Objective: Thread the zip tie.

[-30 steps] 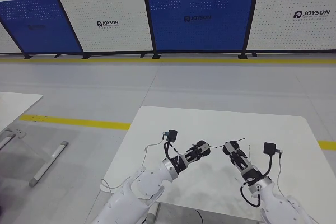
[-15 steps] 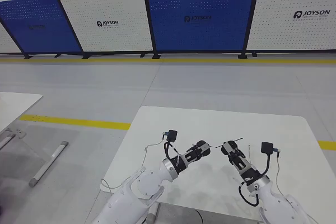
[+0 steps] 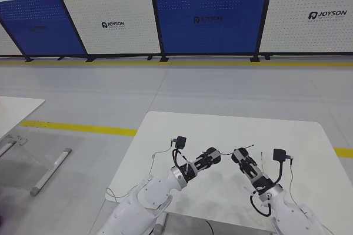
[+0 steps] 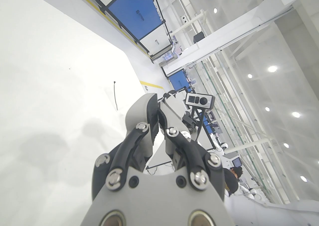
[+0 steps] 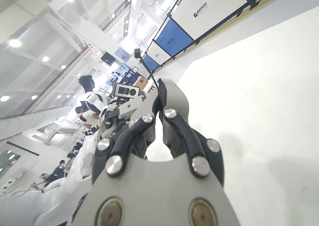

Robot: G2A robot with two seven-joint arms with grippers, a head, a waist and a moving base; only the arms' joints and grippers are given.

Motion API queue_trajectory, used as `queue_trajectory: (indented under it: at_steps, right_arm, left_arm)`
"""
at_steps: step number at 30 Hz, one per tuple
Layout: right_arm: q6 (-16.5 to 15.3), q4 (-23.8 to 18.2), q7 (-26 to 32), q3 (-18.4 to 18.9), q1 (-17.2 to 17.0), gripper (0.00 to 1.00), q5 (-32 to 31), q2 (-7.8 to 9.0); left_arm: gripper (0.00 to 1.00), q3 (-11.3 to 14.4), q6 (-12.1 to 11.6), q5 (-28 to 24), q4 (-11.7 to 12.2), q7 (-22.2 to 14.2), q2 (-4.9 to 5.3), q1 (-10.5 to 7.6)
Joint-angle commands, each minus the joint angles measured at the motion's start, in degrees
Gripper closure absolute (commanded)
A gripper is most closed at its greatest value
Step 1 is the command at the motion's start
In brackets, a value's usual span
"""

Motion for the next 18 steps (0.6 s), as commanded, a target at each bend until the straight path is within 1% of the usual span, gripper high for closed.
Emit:
queue_trajectory:
  at_steps: [1,7,18]
  right_arm:
    - [-0.3,-0.2,0.0,0.5,-0.4,1.0,0.0,-0.01]
    - [-0.2,-0.6,0.4,1.1,-0.7,1.0,-0.8,-0.2]
    - [0.6,0.5,1.9,0.1,0.3,1.0,-1.5,-0.94]
  left_arm:
    - [1.0,0.0,0.0,0.0,0.0,0.0,0.0,0.0]
    - [1.0,0.0,0.0,0.0,0.0,0.0,0.0,0.0]
    - [1.0,0.0,0.0,0.0,0.0,0.0,0.0,0.0]
